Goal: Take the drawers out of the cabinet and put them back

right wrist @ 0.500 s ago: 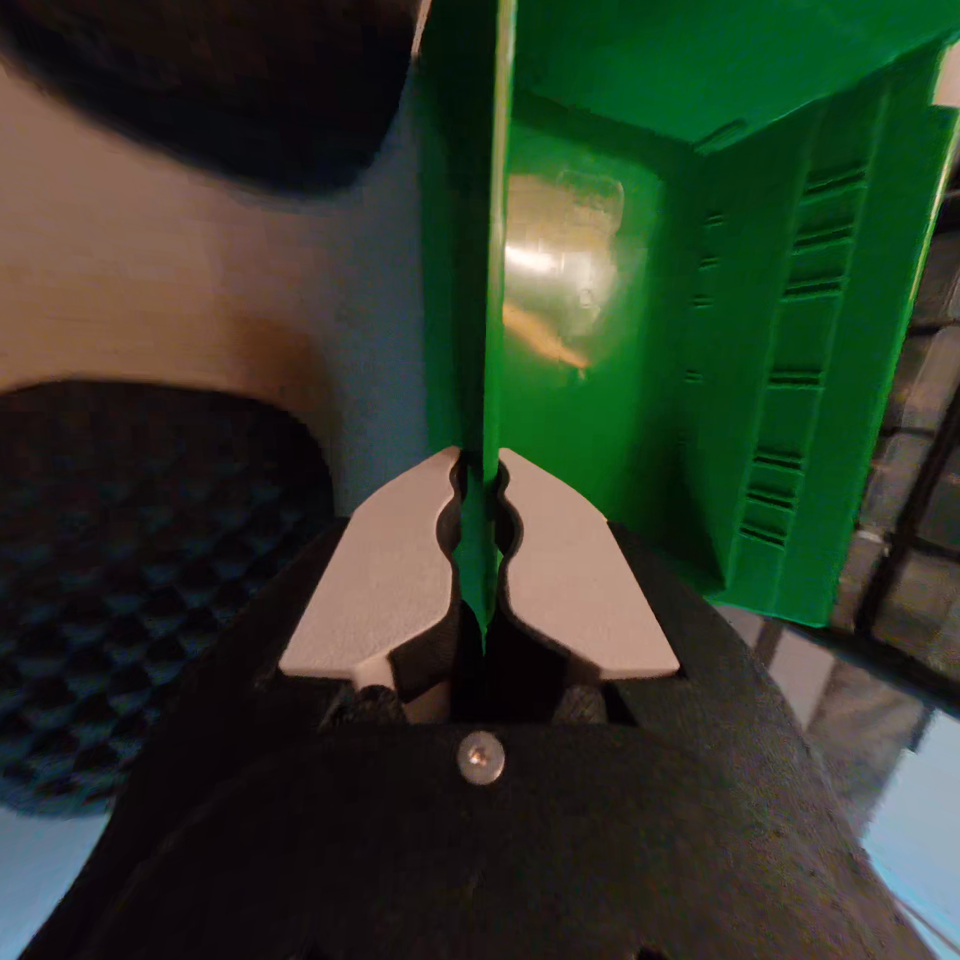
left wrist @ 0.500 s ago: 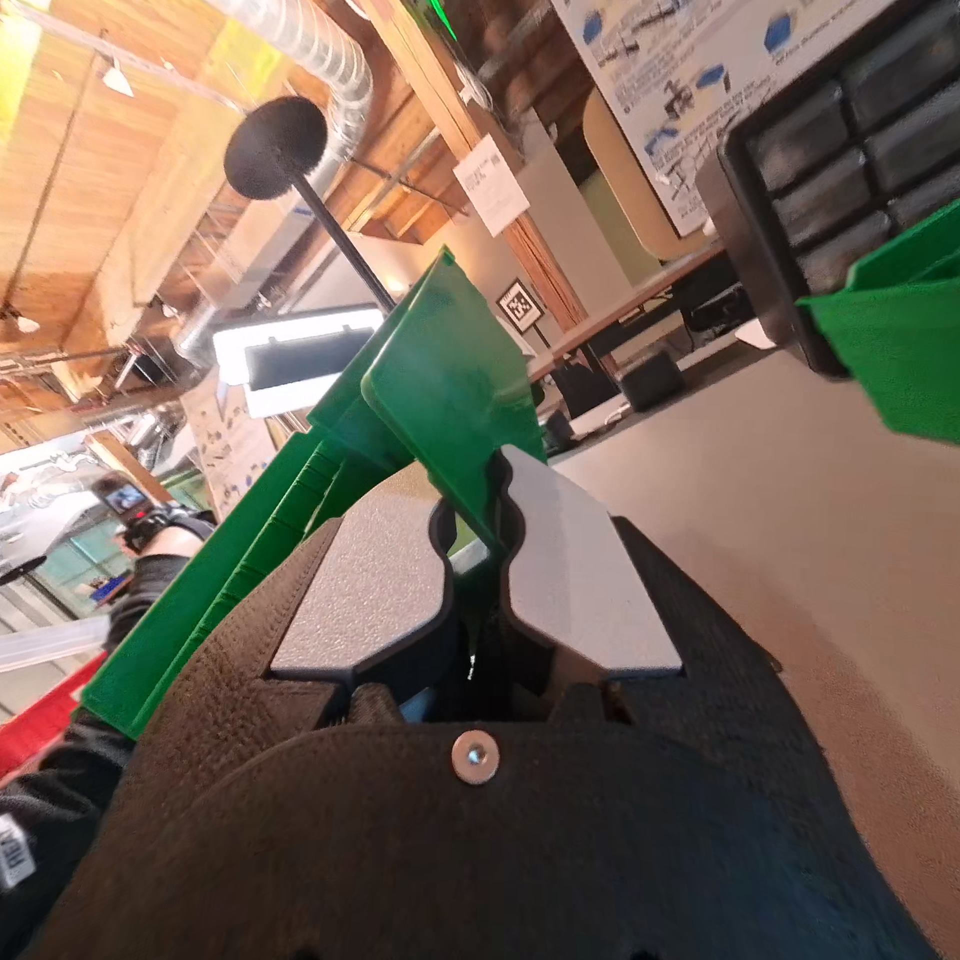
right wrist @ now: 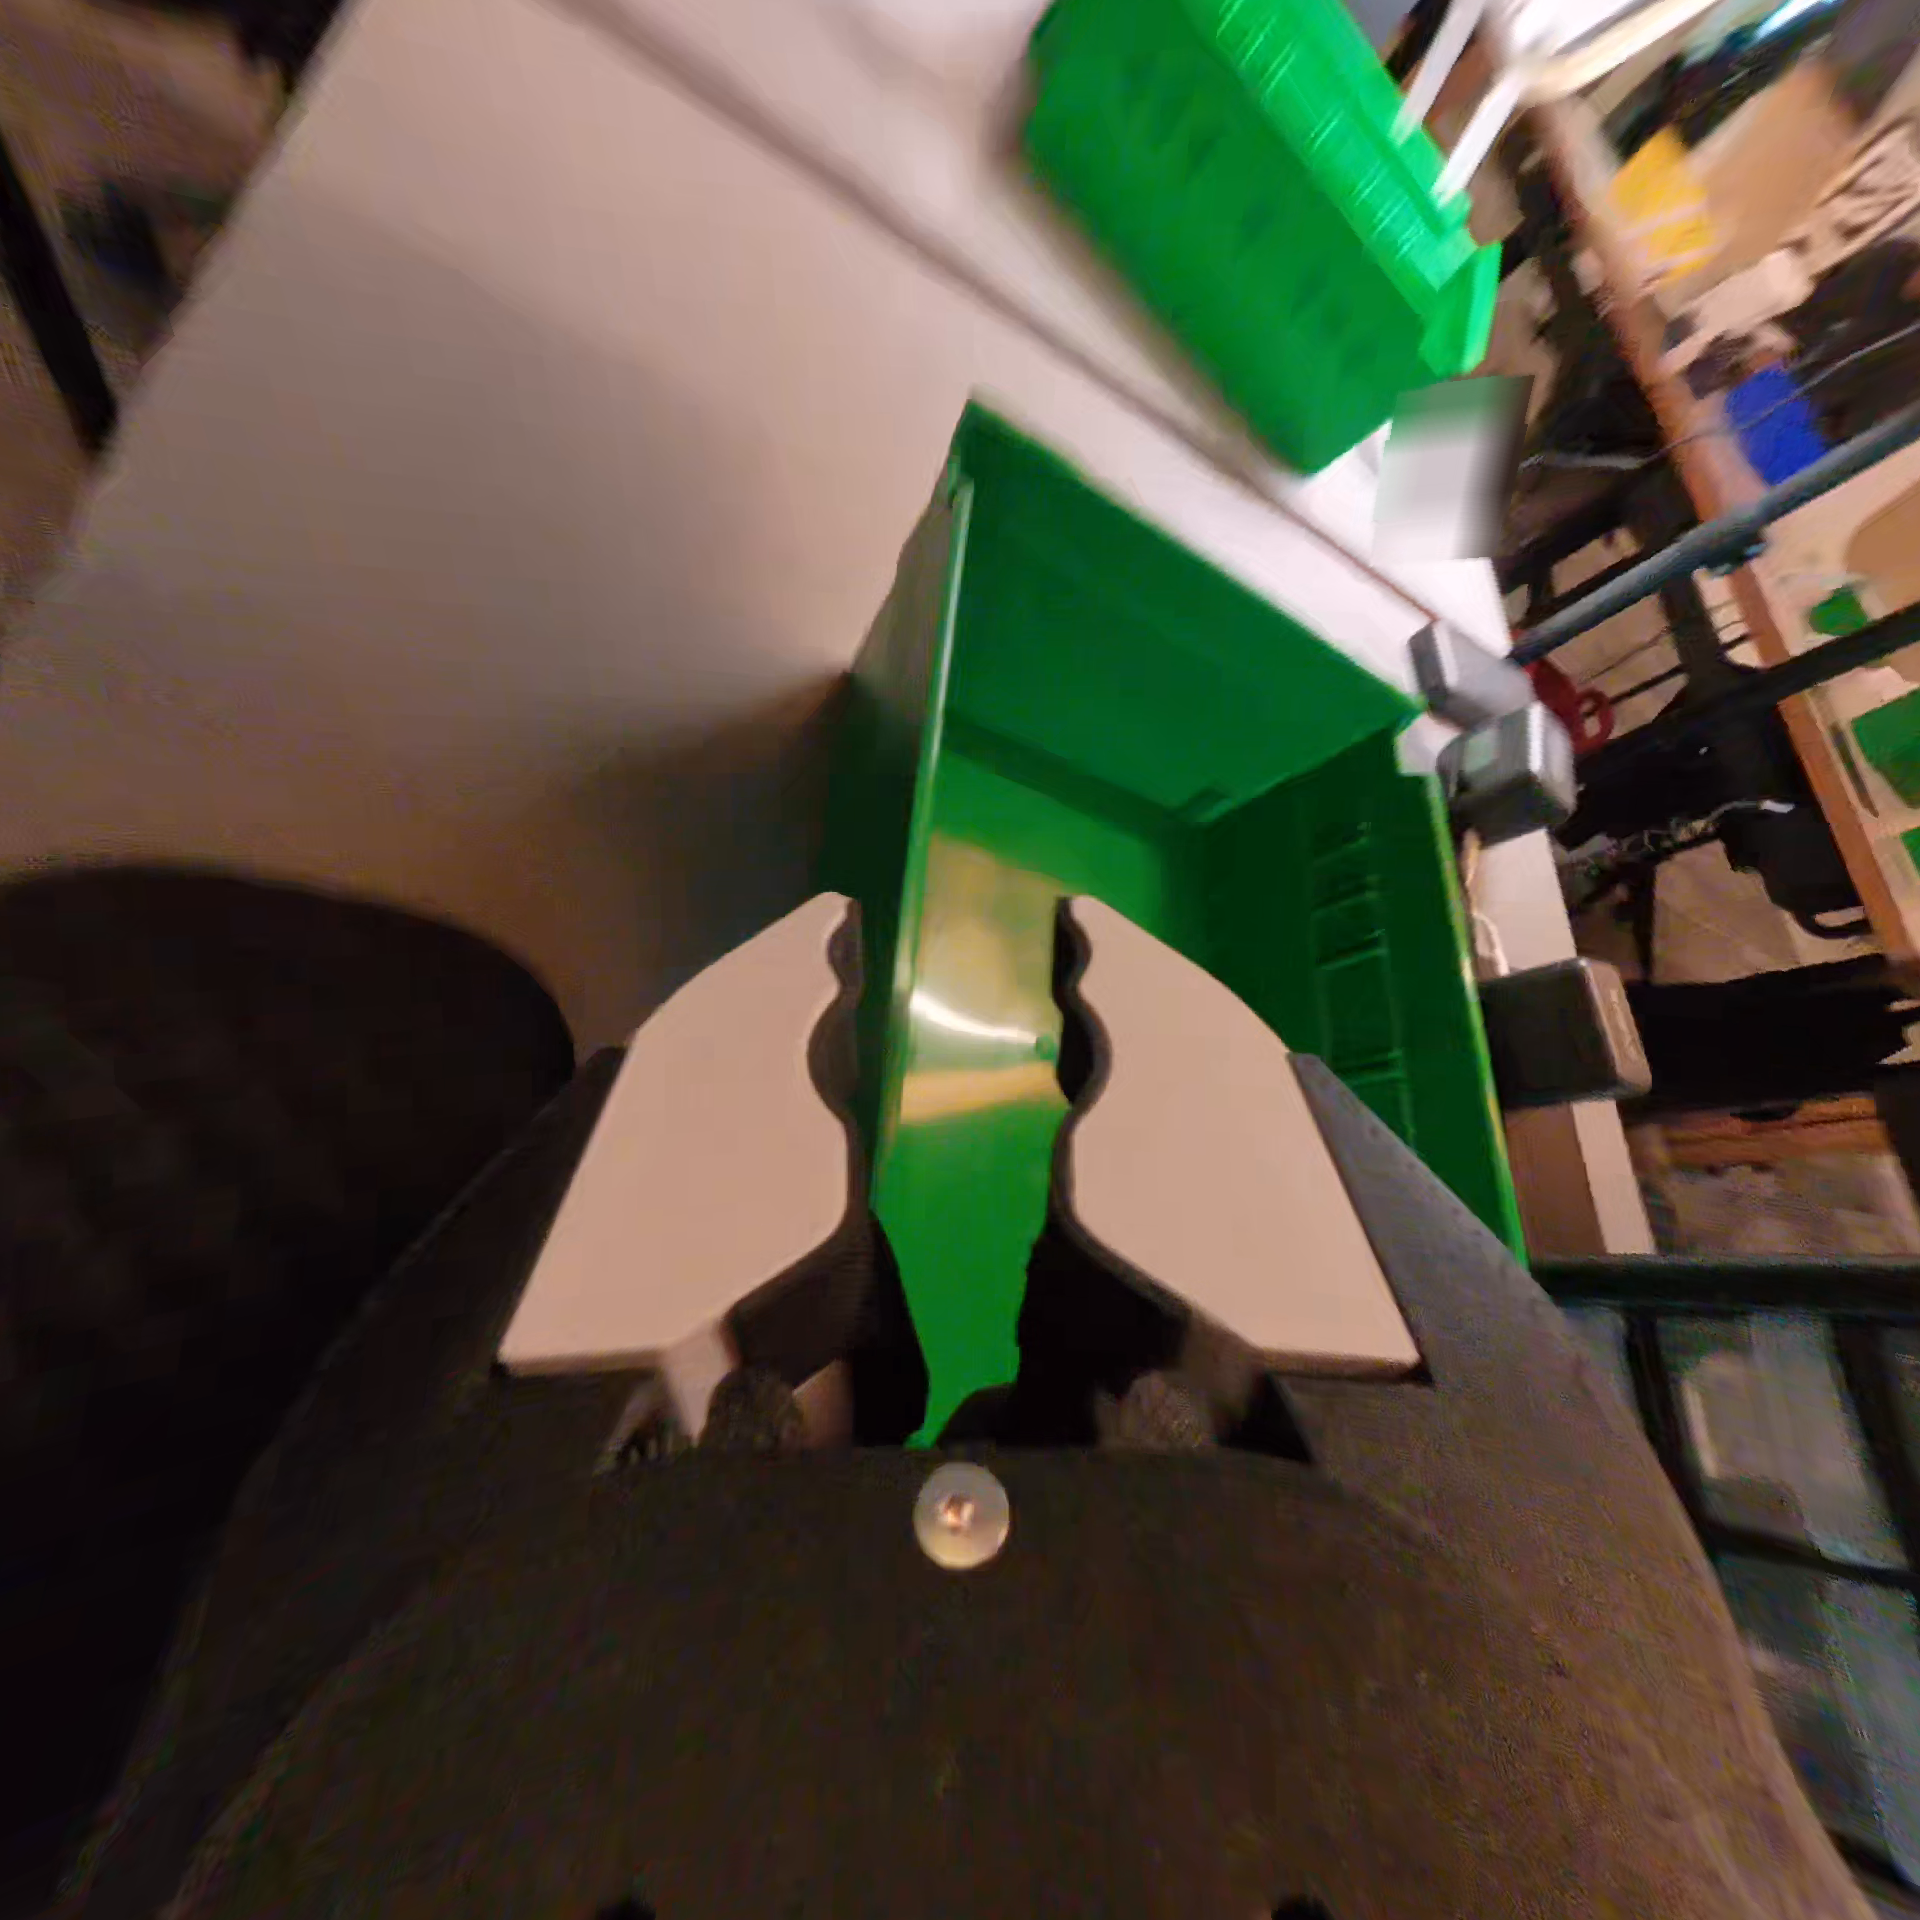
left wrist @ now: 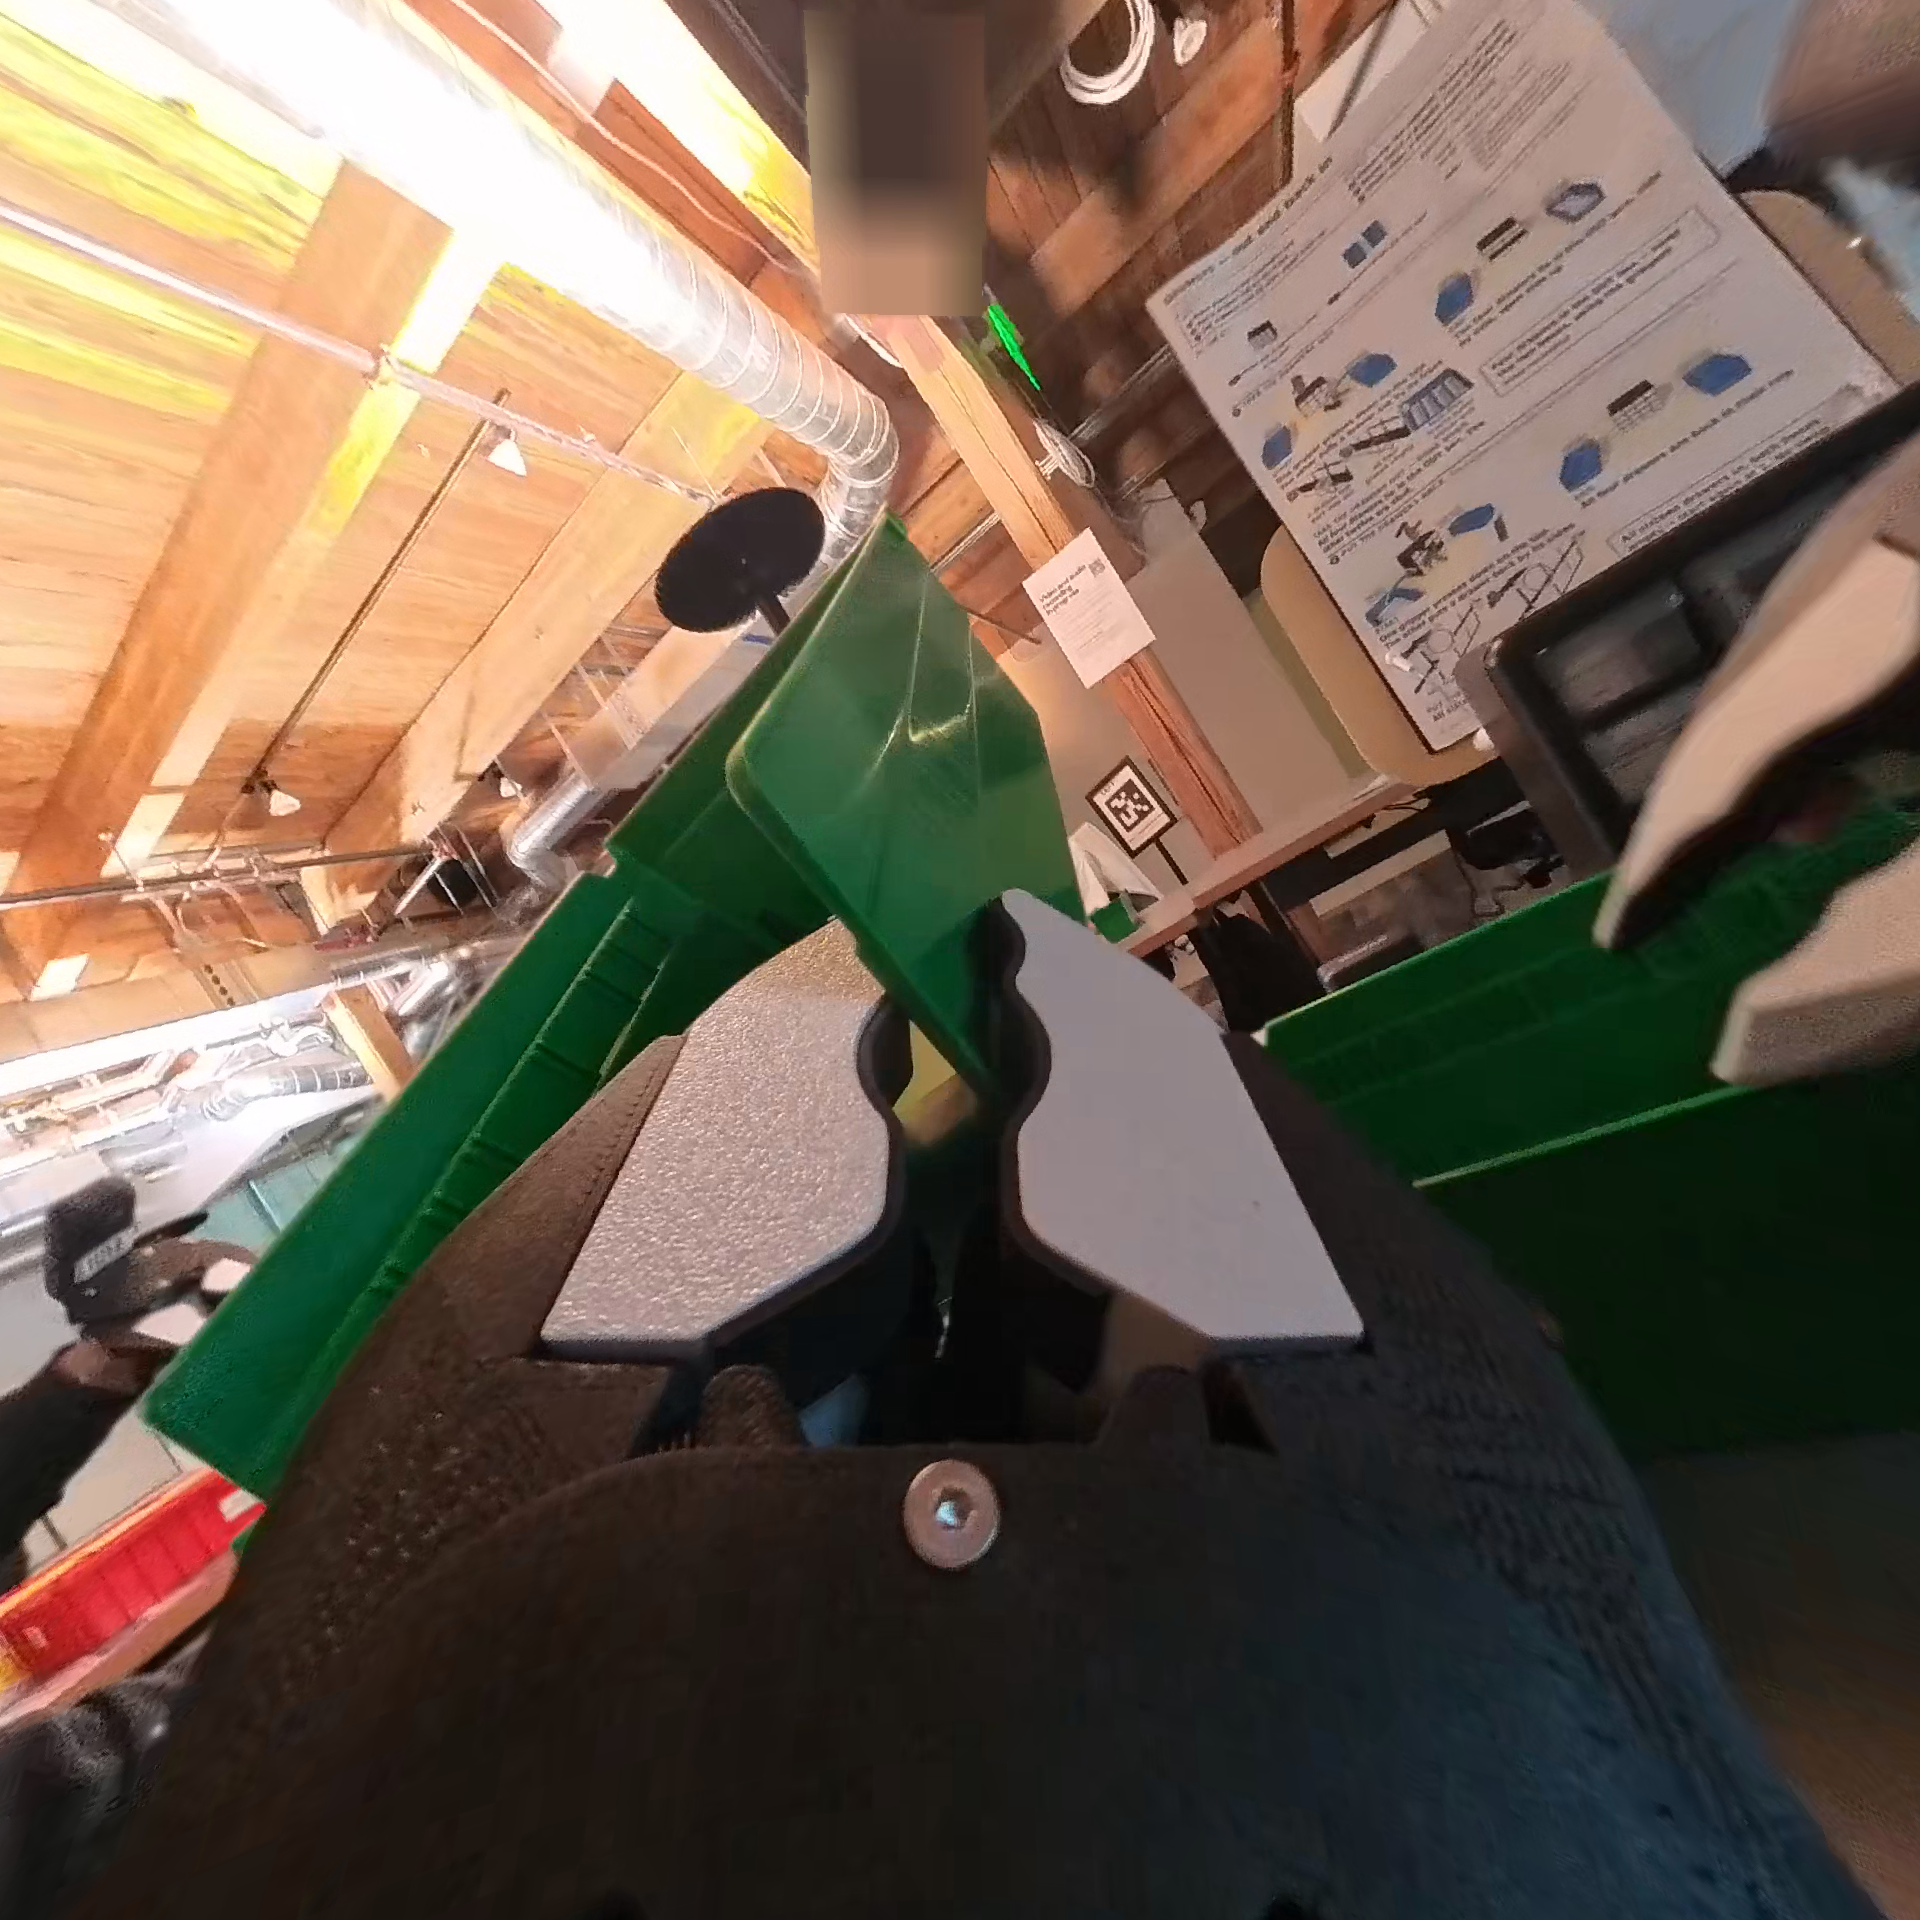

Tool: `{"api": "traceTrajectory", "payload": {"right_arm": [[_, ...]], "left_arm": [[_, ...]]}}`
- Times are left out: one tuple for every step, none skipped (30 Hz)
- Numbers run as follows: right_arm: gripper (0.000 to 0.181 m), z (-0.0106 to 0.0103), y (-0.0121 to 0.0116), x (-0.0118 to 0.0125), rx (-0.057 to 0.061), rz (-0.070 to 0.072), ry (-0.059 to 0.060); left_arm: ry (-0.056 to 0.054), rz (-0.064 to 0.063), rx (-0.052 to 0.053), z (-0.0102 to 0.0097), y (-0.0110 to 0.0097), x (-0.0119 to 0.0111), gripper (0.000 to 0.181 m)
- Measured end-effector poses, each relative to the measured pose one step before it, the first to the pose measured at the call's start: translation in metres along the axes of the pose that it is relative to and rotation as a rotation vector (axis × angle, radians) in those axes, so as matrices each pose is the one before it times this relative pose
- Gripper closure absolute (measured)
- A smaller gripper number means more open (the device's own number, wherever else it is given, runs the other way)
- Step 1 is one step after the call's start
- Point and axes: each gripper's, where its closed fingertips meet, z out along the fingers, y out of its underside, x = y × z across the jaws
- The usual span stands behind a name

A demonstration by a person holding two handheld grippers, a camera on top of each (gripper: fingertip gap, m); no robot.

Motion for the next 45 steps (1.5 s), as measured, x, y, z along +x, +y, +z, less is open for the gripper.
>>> {"api": "traceTrajectory", "payload": {"right_arm": [[0.136,-0.00648,-0.01163,0.00584,0.0593,0.0703,0.0143],[0.128,-0.01043,-0.00879,0.00373,0.0565,0.0736,0.0049],[0.123,-0.01435,-0.00604,0.00289,0.0544,0.0673,0.0063],[0.119,-0.01810,-0.00344,0.00496,0.0469,0.0671,0.0261],[0.117,-0.02180,-0.00115,0.00726,0.0394,0.0692,0.0450],[0.114,-0.02523,-0.00026,0.00808,0.0400,0.0617,0.0499],[0.112,-0.02846,0.00033,0.00959,0.0429,0.0503,0.0601],[0.111,-0.03153,0.00063,0.01249,0.0450,0.0415,0.0774],[0.111,-0.03381,0.00003,0.01603,0.0525,0.0385,0.0936],[0.115,-0.03493,-0.00061,0.01908,0.0573,0.0417,0.1023],[0.119,-0.03476,-0.00116,0.02106,0.0589,0.0460,0.1012],[0.121,-0.03324,-0.00237,0.02079,0.0565,0.0488,0.0889],[0.122,-0.03103,-0.00331,0.01901,0.0491,0.0470,0.0728],[0.125,-0.02847,-0.00375,0.01748,0.0394,0.0372,0.0650],[0.127,-0.02551,-0.00365,0.01658,0.0282,0.0253,0.0651],[0.129,-0.02249,-0.00316,0.01455,0.0168,0.0081,0.0571],[0.130,-0.01946,-0.00276,0.01296,0.0100,-0.0061,0.0519],[0.130,-0.01664,-0.00258,0.01213,0.0055,-0.0138,0.0519],[0.132,-0.01426,-0.00240,0.01121,0.0028,-0.0199,0.0469],[0.132,-0.01189,-0.00316,0.01118,0.0054,-0.0199,0.0449],[0.135,-0.00895,-0.00472,0.01123,0.0118,-0.0167,0.0418],[0.136,-0.00619,-0.00614,0.01016,0.0147,-0.0094,0.0338],[0.136,-0.00447,-0.00587,0.00742,0.0159,0.0020,0.0212],[0.137,-0.00335,-0.00444,0.00374,0.0131,0.0082,0.0045],[0.138,-0.00215,-0.00266,0.00152,0.0073,0.0067,-0.0040],[0.138,-0.00114,-0.00095,0.00160,0.0005,0.0008,0.0011],[0.138,-0.00032,0.00104,0.00245,-0.0074,-0.0046,0.0102],[0.138,0.00021,0.00257,0.00226,-0.0105,-0.0094,0.0122],[0.139,0.00087,0.00376,0.00175,-0.0135,-0.0117,0.0094],[0.139,0.00147,0.00477,0.00115,-0.0182,-0.0103,0.0061],[0.139,0.00194,0.00540,0.00031,-0.0218,-0.0054,0.0008],[0.138,0.00197,0.00517,-0.00075,-0.0203,-0.0009,-0.0060],[0.138,0.00184,0.00434,-0.00140,-0.0150,0.0021,-0.0087],[0.137,0.00165,0.00320,-0.00123,-0.0090,0.0033,-0.0071],[0.137,0.00146,0.00241,-0.00095,-0.0043,0.0033,-0.0042],[0.137,0.00136,0.00203,-0.00112,-0.0031,0.0030,-0.0050],[0.137,0.00133,0.00195,-0.00113,-0.0055,0.0036,-0.0048],[0.137,0.00134,0.00194,-0.00132,-0.0081,0.0024,-0.0052],[0.137,0.00114,0.00189,-0.00128,-0.0092,-0.0010,-0.0045],[0.137,0.00100,0.00174,-0.00071,-0.0095,-0.0042,-0.0006],[0.137,0.00106,0.00187,-0.00058,-0.0094,-0.0070,0.0014],[0.137,0.00114,0.00164,-0.00067,-0.0084,-0.0071,0.0019],[0.136,0.00131,0.00154,-0.00169,-0.0077,-0.0061,-0.0009],[0.136,0.00194,0.00115,-0.00381,-0.0067,-0.0051,-0.0072],[0.136,0.00272,0.00085,-0.00624,-0.0067,-0.0047,-0.0126]], "left_arm": [[0.0054,0.0100,0.0058,-0.00083,-0.00364,0.00197,0.170],[0.0070,0.0088,0.0070,-0.00089,-0.00400,0.00309,0.170],[0.0096,0.0069,0.0095,-0.00074,-0.00430,0.00447,0.170],[0.0131,0.0061,0.0125,-0.00071,-0.00479,0.00594,0.170],[0.0168,0.0072,0.0144,-0.00051,-0.00525,0.00738,0.170],[0.0215,0.0094,0.0174,-0.00038,-0.00617,0.00906,0.170],[0.0269,0.0118,0.0216,-0.00034,-0.00734,0.01066,0.170],[0.0315,0.0137,0.0255,-0.00010,-0.00854,0.01226,0.170],[0.0350,0.0136,0.0299,0.00038,-0.01005,0.01359,0.170],[0.0382,0.0110,0.0328,0.00103,-0.01165,0.01488,0.170],[0.0409,0.0067,0.0350,0.00160,-0.01322,0.01612,0.170],[0.0426,0.0007,0.0371,0.00235,-0.01427,0.01716,0.169],[0.0443,-0.0048,0.0373,0.00325,-0.01461,0.01786,0.169],[0.0467,-0.0089,0.0375,0.00432,-0.01479,0.01832,0.169],[0.0480,-0.0160,0.0361,0.00555,-0.01456,0.01847,0.169],[0.0496,-0.0196,0.0352,0.00683,-0.01367,0.01856,0.169],[0.0521,-0.0219,0.0336,0.00815,-0.01252,0.01838,0.169],[0.0553,-0.0229,0.0309,0.00964,-0.01121,0.01835,0.169],[0.0575,-0.0204,0.0270,0.01080,-0.00987,0.01783,0.169],[0.0606,-0.0134,0.0217,0.01204,-0.00801,0.01730,0.169],[0.0653,-0.0126,0.0143,0.01362,-0.00568,0.01628,0.169],[0.0662,-0.0247,0.0094,0.01495,-0.00382,0.01479,0.169],[0.0576,-0.0341,0.0054,0.01590,-0.00219,0.01258,0.169],[0.0514,-0.0427,0.0001,0.01654,-0.00025,0.01054,0.169],[0.0452,-0.0384,-0.0049,0.01635,0.00145,0.00867,0.168],[0.0370,-0.0271,-0.0106,0.01619,0.00271,0.00699,0.168],[0.0309,-0.0165,-0.0132,0.01565,0.00305,0.00601,0.167],[0.0252,-0.0104,-0.0178,0.01504,0.00340,0.00548,0.166],[0.0203,-0.0112,-0.0181,0.01390,0.00317,0.00487,0.166],[0.0130,-0.0068,-0.0196,0.01283,0.00333,0.00394,0.166],[0.0050,-0.0053,-0.0180,0.01181,0.00338,0.00300,0.165],[-0.0076,0.0121,-0.0068,0.01025,0.00197,0.00187,0.166],[-0.0144,0.0221,-0.0203,0.00921,0.00299,0.00105,0.166],[-0.0117,-0.0030,-0.0213,0.00846,0.00288,0.00126,0.166],[-0.0113,-0.0177,-0.0173,0.00802,0.00287,0.00128,0.166],[-0.0092,-0.0077,-0.0187,0.00695,0.00394,0.00085,0.166],[0.0029,0.0105,-0.0284,0.00515,0.00527,0.00119,0.163],[0.0002,0.0002,-0.0199,0.00129,0.00293,-0.00061,0.150],[0.0063,-0.0172,-0.0025,-0.00304,-0.00005,-0.00144,0.139],[0.0143,-0.0277,0.0066,-0.00625,-0.00214,-0.00201,0.130],[0.0033,-0.0321,0.0103,-0.00886,-0.00325,-0.00478,0.123],[-0.0048,-0.0349,0.0125,-0.01239,-0.00367,-0.00690,0.117],[-0.0099,-0.0407,0.0188,-0.01608,-0.00370,-0.00849,0.114],[-0.0230,-0.0436,0.0209,-0.01877,-0.00268,-0.01122,0.113],[-0.0440,-0.0377,0.0031,-0.01999,0.00163,-0.01486,0.114]]}}
